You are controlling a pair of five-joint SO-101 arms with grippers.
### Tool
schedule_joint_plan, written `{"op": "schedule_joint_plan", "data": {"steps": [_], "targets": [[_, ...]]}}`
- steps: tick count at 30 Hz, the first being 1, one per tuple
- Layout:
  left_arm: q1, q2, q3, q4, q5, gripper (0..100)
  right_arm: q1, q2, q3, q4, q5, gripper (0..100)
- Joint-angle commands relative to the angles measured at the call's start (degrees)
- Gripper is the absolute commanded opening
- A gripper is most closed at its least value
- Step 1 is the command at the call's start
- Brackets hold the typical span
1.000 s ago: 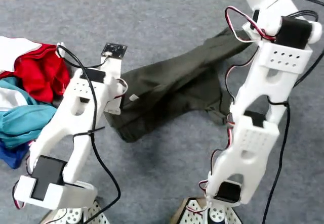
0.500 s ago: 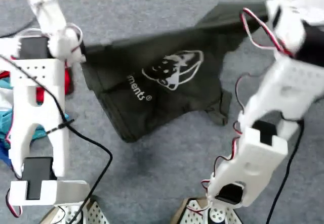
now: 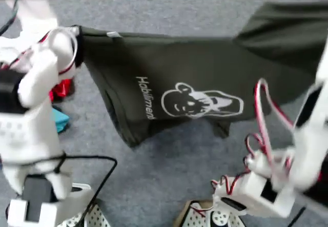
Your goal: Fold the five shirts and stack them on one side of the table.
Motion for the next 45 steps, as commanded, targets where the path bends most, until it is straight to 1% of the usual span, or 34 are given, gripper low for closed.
{"op": "schedule_joint_plan", "data": {"steps": [1, 6, 10, 13, 17, 21, 27, 31, 33, 38, 41, 45], "targets": [[0.4, -6.5, 2.5, 0.6, -0.9, 2, 2.1, -6.5, -0.3, 0.2, 2.8, 0.5], [0.4, -13.8, 7.5, 0.6, -2.5, 2, 1.9, -12.7, -0.2, -1.1, 4.1, 0.5], [0.0, -16.4, 9.7, 0.5, -3.3, 2, 1.9, -13.2, 0.7, -5.1, 3.7, 0.5], [-2.2, -15.9, 9.1, 0.2, -3.3, 2, 1.9, -13.1, 4.2, -11.7, 3.7, 0.5], [-3.5, -15.8, 9.1, -2.5, -3.1, 2, 2.0, -13.4, 9.3, -20.3, 4.0, 0.5], [-3.4, -15.9, 7.6, -2.5, -3.2, 2, 2.0, -13.2, 9.5, -20.4, 4.1, 0.5], [-3.8, -15.3, -0.2, -2.5, -3.3, 2, 2.0, -13.1, 9.5, -20.4, 5.7, 0.5], [-3.5, -15.9, -1.8, -2.4, -5.3, 2, 2.0, -13.0, 9.5, -20.8, 5.7, 0.5], [-3.4, -15.9, -2.1, -0.4, -5.5, 2, 1.9, -13.0, 9.5, -21.5, 5.7, 0.5], [-3.9, -17.8, 2.5, 0.6, -4.5, 2, 1.9, -12.9, 12.7, -27.4, 5.4, 0.5], [-3.9, -22.5, 8.4, 0.5, -4.5, 2, 1.9, -12.9, 15.8, -31.7, 5.7, 0.5], [-3.8, -29.8, 17.4, 0.5, -4.4, 2, 1.9, -13.1, 17.1, -32.6, 5.8, 0.5]]}}
